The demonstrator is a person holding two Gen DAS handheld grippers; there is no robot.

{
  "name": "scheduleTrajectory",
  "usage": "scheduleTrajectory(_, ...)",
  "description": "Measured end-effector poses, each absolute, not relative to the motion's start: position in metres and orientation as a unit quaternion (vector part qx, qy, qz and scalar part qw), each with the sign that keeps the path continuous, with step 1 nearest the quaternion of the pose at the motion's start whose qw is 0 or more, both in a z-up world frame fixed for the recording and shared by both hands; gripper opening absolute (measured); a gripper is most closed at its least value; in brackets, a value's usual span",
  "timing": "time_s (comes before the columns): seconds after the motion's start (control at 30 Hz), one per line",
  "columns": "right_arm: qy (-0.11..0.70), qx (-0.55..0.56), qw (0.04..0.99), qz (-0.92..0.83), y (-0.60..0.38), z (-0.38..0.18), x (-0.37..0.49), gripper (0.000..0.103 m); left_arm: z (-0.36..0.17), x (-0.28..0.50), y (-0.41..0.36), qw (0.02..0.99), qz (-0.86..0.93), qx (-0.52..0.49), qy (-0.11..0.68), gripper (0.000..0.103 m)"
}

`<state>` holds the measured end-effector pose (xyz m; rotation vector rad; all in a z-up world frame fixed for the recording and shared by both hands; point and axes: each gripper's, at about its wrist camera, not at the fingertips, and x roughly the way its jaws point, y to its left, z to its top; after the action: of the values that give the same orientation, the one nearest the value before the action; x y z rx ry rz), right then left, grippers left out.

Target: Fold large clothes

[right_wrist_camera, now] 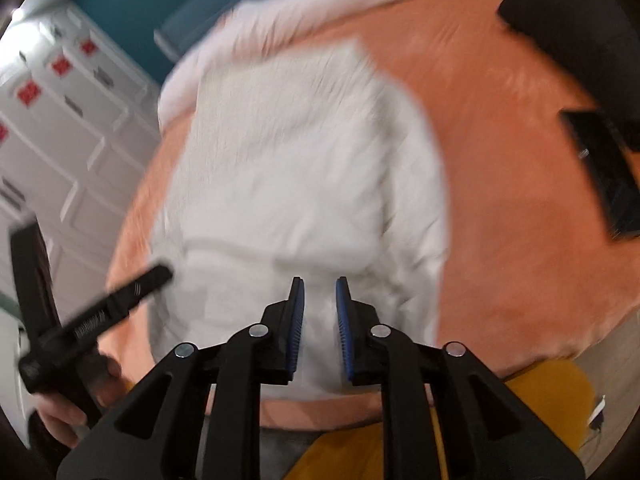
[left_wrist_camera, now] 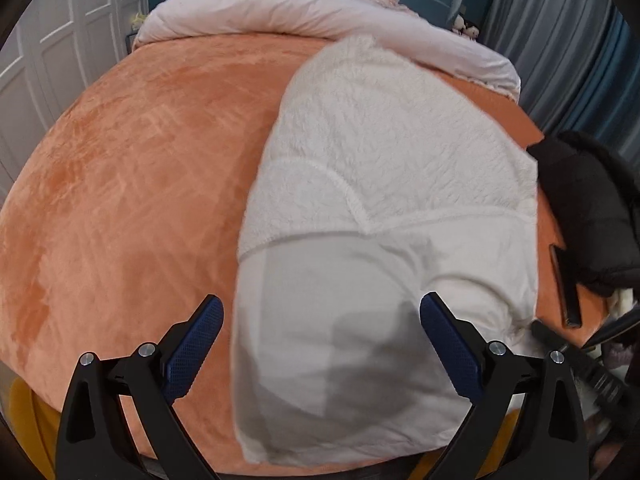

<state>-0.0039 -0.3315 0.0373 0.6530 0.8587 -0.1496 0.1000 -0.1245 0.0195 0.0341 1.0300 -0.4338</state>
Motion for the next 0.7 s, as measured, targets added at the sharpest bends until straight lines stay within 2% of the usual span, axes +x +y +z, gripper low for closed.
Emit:
scheduleTrajectory(0.03, 0.399, 0.321, 0.855, -0.077, -0.342, 0.042, -0.006, 0.031, 0.024, 0.102, -0.123, 0.850, -0.203, 0.015, 0.486, 0.098)
scheduleTrajectory(0.17, 0.383, 0.375, 0.837, -0.109, -0.391, 0.037, -0.001, 0.037, 0.034, 0.122, -0.116, 0.847, -0.195, -0.010, 0.494, 0.098)
scheduleTrajectory(0.23, 0.390, 0.412, 0.816, -0.113, -0.412, 0.021, 0.005, 0.046, 0.031, 0.135, -0.108, 0.838, -0.192, -0.036, 0.509, 0.098)
scheduleTrajectory(0.33, 0.399, 0.445, 0.796, -0.094, -0.423, 0.003, 0.011, 0.055, 0.016, 0.152, -0.099, 0.817, -0.190, -0.071, 0.540, 0.097)
scheduleTrajectory(0.57, 0.444, 0.476, 0.757, -0.057, -0.416, -0.045, 0.041, 0.058, -0.010, 0.165, -0.104, 0.792, -0.206, -0.108, 0.565, 0.098)
scheduleTrajectory(0.7, 0.445, 0.489, 0.749, -0.041, -0.412, -0.059, 0.057, 0.065, -0.010, 0.168, -0.119, 0.799, -0.217, -0.094, 0.553, 0.098)
